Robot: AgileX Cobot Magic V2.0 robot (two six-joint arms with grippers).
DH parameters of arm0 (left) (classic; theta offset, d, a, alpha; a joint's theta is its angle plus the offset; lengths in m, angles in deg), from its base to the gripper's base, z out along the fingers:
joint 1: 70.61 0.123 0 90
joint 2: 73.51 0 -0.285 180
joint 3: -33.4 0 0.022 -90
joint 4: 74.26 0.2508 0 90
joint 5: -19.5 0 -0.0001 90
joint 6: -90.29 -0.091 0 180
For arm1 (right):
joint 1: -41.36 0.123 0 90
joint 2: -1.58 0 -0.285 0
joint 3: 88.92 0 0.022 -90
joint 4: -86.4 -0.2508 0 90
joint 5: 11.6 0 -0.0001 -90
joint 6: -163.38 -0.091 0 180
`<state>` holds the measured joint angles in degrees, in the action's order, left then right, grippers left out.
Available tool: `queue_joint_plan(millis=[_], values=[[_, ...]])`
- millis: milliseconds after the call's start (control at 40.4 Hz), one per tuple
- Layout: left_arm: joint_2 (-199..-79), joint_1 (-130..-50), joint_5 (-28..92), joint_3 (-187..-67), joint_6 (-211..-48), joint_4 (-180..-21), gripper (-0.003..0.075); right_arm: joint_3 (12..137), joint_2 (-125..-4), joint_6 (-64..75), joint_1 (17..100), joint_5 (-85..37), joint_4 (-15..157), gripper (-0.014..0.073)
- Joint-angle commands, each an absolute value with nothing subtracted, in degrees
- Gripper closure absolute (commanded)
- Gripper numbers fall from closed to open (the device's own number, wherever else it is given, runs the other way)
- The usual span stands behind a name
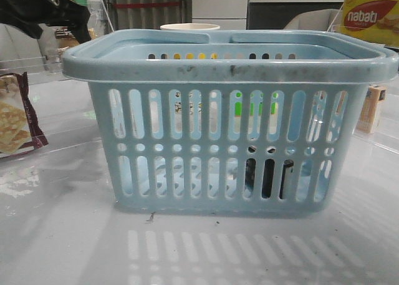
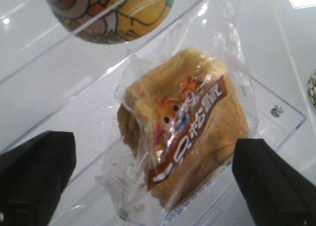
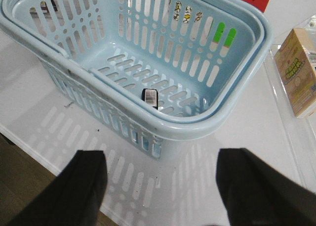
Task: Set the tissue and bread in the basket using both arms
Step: 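Grasp the packaged bread roll on the shelf with the left gripper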
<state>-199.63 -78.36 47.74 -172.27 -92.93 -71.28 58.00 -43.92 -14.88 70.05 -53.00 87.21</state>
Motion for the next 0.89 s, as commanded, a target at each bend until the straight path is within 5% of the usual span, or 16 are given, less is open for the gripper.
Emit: queue_joint_plan(millis=[0, 273, 496, 867], values=[[-196.7, -78.3, 41.9, -174.6, -92.6, -71.8, 0.0067, 59.5, -43.7, -14.5, 70.2, -49.1, 87.9, 0.0024], [-196.7, -78.3, 41.7, -174.6, -92.6, -71.8, 0.0398, 59.5, -43.7, -14.5, 70.2, -49.1, 87.9, 0.0024], [-196.4, -78.3, 42.6, -174.6, -92.6, -71.8, 0.0593, 59.5, -43.7, -14.5, 70.2, -49.1, 87.9, 0.0024], [-186.8, -78.5, 49.3, -174.6, -92.6, -74.3, 0.0630, 59.5, -43.7, -14.5, 70.2, -49.1, 87.9, 0.0024]])
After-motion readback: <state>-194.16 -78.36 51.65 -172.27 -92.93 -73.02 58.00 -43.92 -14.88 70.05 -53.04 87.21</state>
